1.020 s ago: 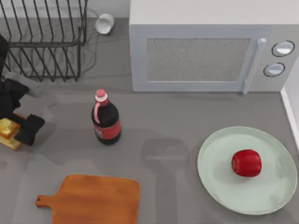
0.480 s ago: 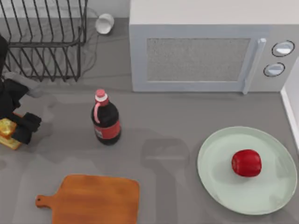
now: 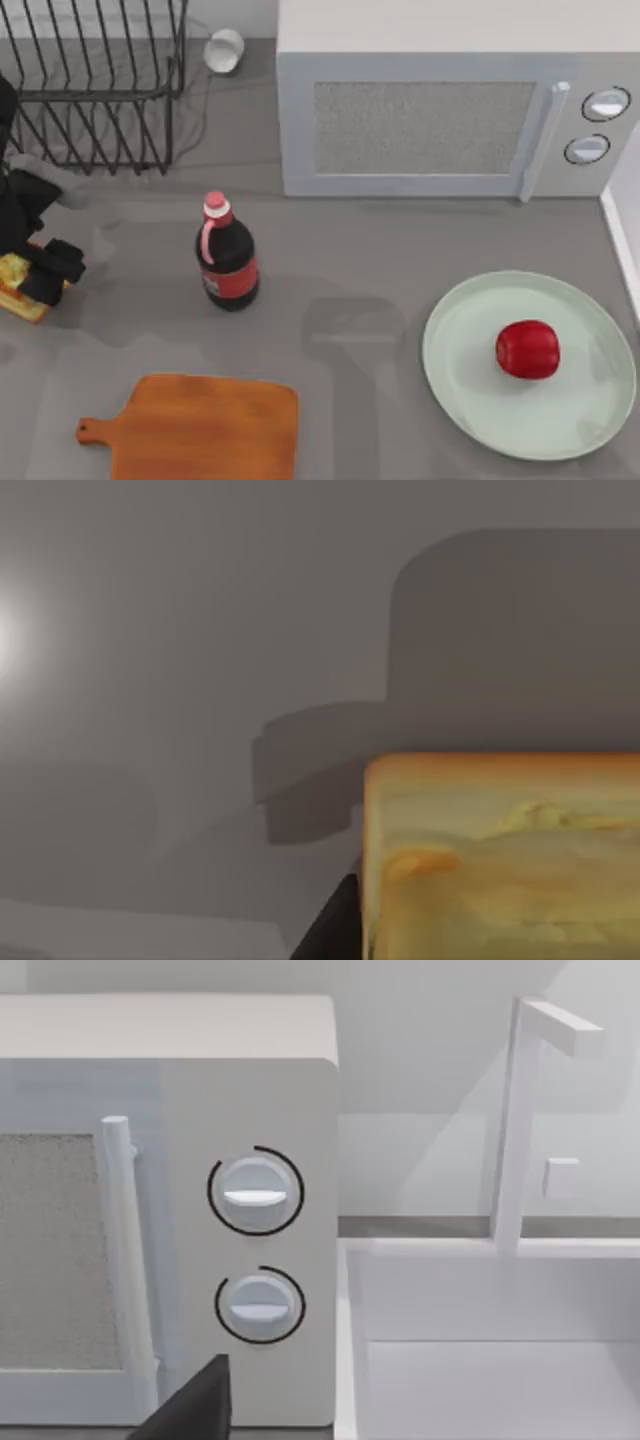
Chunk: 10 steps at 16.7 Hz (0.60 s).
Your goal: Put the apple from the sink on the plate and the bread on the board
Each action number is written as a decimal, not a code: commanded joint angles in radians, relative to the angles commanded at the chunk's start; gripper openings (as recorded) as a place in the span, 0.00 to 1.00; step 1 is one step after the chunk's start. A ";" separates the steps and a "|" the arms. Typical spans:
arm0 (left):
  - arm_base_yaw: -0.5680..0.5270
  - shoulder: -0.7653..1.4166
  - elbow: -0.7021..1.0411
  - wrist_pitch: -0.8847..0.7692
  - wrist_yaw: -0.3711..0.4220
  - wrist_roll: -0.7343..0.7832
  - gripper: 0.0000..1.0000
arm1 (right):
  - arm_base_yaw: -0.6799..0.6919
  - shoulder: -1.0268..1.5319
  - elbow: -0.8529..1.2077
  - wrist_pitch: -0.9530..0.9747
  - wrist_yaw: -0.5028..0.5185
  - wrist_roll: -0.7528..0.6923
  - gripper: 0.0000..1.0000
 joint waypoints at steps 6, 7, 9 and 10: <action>-0.003 -0.013 0.003 -0.007 0.007 -0.003 0.00 | 0.000 0.000 0.000 0.000 0.000 0.000 1.00; -0.003 -0.014 0.005 -0.010 0.007 -0.003 0.00 | 0.000 0.000 0.000 0.000 0.000 0.000 1.00; -0.002 -0.024 0.034 -0.047 0.006 -0.004 0.00 | 0.000 0.000 0.000 0.000 0.000 0.000 1.00; -0.002 -0.033 0.057 -0.081 0.006 -0.004 0.00 | 0.000 0.000 0.000 0.000 0.000 0.000 1.00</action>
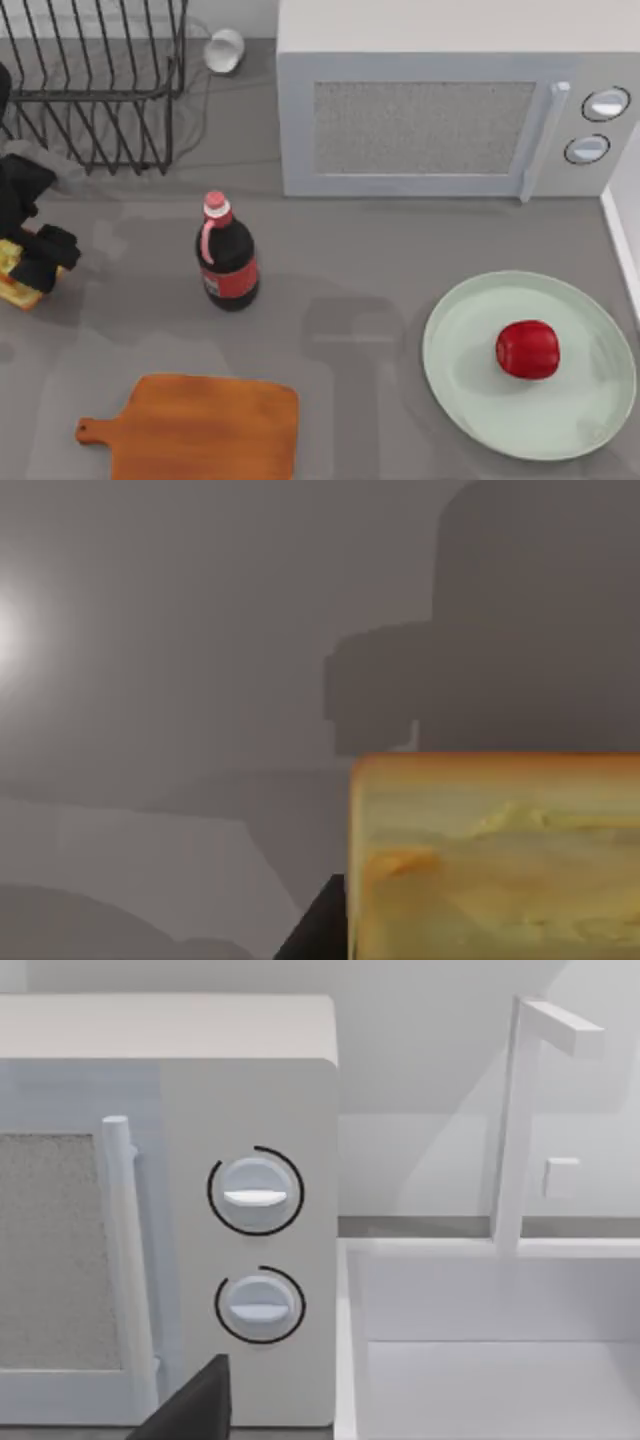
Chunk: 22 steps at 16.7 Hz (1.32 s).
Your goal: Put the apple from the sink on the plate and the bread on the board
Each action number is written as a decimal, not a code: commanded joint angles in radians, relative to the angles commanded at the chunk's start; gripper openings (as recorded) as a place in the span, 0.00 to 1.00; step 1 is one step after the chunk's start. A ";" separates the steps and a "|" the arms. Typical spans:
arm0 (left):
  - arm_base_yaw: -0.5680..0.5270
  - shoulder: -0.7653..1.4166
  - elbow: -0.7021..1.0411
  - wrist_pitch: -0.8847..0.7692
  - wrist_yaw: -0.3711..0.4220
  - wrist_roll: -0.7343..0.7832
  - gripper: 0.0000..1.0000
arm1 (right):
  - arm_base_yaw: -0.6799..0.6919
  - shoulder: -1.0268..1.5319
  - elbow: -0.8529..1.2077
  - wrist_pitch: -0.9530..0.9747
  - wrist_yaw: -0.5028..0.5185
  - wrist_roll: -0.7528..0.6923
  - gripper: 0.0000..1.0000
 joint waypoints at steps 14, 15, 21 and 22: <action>-0.010 -0.103 0.182 -0.290 -0.001 -0.015 0.00 | 0.000 0.000 0.000 0.000 0.000 0.000 1.00; -0.024 -0.108 0.174 -0.288 -0.001 -0.036 0.00 | 0.000 0.000 0.000 0.000 0.000 0.000 1.00; -0.221 -0.198 0.032 -0.249 -0.004 -0.365 0.00 | 0.000 0.000 0.000 0.000 0.000 0.000 1.00; -0.266 -0.219 -0.004 -0.240 -0.005 -0.448 0.00 | 0.000 0.000 0.000 0.000 0.000 0.000 1.00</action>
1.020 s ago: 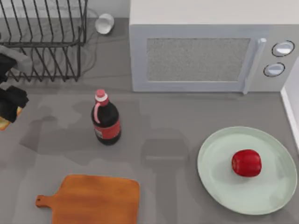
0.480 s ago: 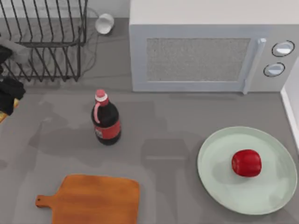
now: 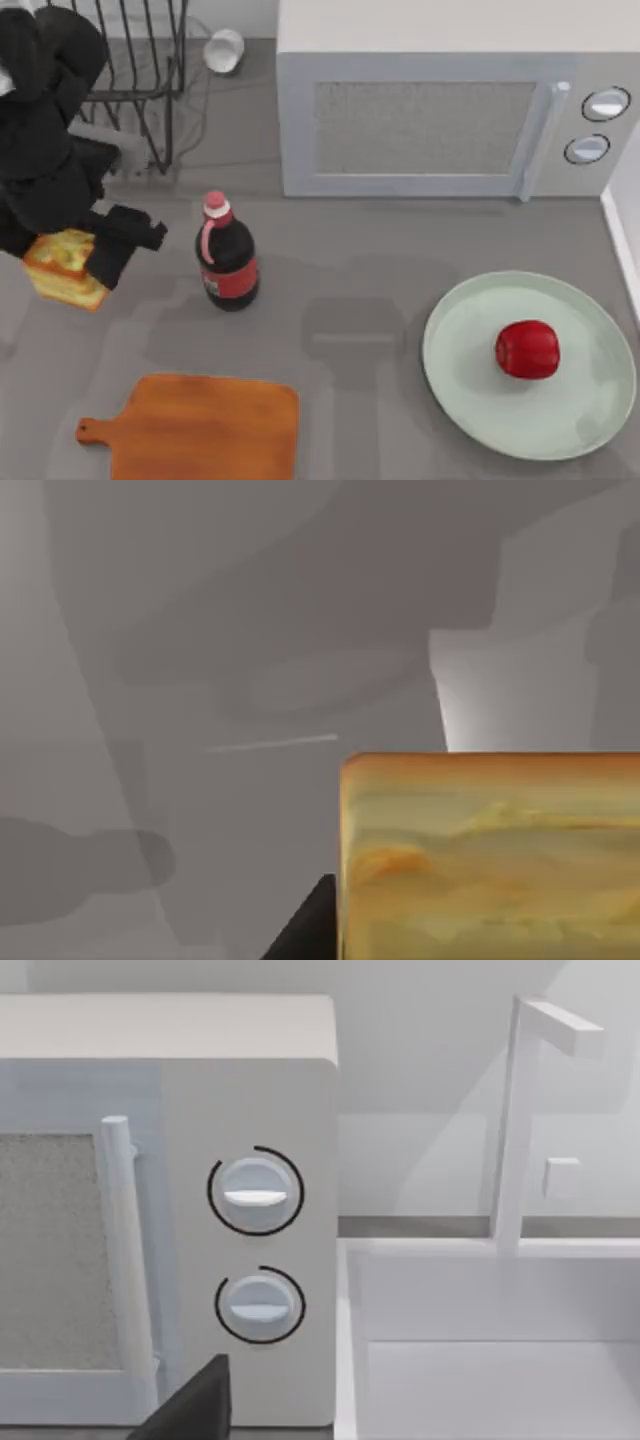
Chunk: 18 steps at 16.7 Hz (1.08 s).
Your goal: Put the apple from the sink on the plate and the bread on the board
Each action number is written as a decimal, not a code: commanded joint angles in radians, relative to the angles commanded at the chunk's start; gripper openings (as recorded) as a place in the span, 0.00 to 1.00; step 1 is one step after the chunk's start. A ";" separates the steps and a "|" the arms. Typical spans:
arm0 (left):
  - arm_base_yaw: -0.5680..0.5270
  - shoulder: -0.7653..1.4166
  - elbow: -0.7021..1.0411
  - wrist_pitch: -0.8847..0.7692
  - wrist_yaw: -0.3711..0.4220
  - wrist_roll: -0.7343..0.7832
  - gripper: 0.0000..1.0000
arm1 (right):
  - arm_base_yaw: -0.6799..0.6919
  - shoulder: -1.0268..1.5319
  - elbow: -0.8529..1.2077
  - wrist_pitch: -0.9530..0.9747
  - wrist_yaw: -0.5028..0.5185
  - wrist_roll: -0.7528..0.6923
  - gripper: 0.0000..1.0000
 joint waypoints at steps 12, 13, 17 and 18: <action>-0.432 -0.256 -0.355 0.123 -0.006 -0.747 0.00 | 0.000 0.000 0.000 0.000 0.000 0.000 1.00; -0.434 -0.258 -0.357 0.124 -0.006 -0.750 0.00 | 0.000 0.000 0.000 0.000 0.000 0.000 1.00; -0.430 -0.253 -0.355 0.122 -0.006 -0.747 0.00 | 0.000 0.000 0.000 0.000 0.000 0.000 1.00; -0.430 -0.251 -0.358 0.128 -0.006 -0.747 0.00 | 0.000 0.000 0.000 0.000 0.000 0.000 1.00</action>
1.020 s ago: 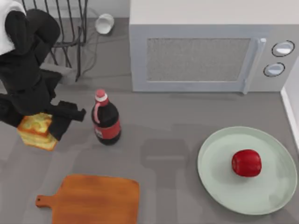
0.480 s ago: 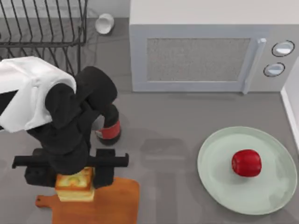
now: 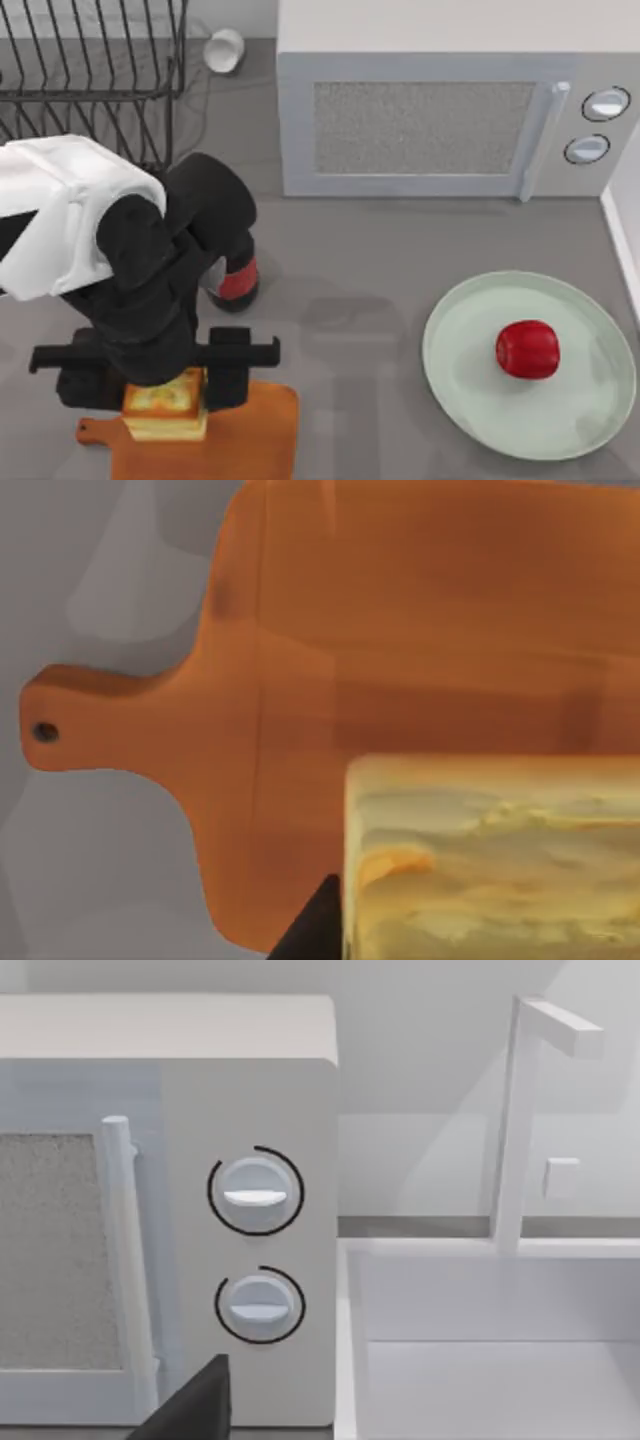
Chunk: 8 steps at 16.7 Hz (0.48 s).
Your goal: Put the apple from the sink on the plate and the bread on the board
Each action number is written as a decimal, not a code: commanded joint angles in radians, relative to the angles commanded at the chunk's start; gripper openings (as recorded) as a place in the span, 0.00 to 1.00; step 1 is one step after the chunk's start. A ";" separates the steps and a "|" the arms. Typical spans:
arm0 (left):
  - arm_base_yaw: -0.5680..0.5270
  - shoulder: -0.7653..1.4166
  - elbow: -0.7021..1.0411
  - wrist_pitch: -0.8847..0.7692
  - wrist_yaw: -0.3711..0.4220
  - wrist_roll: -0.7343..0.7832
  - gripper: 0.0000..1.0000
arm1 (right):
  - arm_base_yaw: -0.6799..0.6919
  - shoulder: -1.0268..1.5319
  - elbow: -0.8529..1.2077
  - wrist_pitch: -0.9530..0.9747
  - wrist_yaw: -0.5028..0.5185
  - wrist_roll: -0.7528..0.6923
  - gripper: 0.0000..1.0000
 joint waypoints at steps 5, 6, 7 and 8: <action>-0.002 0.026 -0.045 0.068 0.000 0.003 0.00 | 0.000 0.000 0.000 0.000 0.000 0.000 1.00; -0.002 0.032 -0.056 0.086 0.001 0.003 0.00 | 0.000 0.000 0.000 0.000 0.000 0.000 1.00; -0.002 0.037 -0.066 0.105 0.001 0.002 0.00 | 0.000 0.000 0.000 0.000 0.000 0.000 1.00; -0.002 0.041 -0.074 0.123 0.002 0.002 0.00 | 0.000 0.000 0.000 0.000 0.000 0.000 1.00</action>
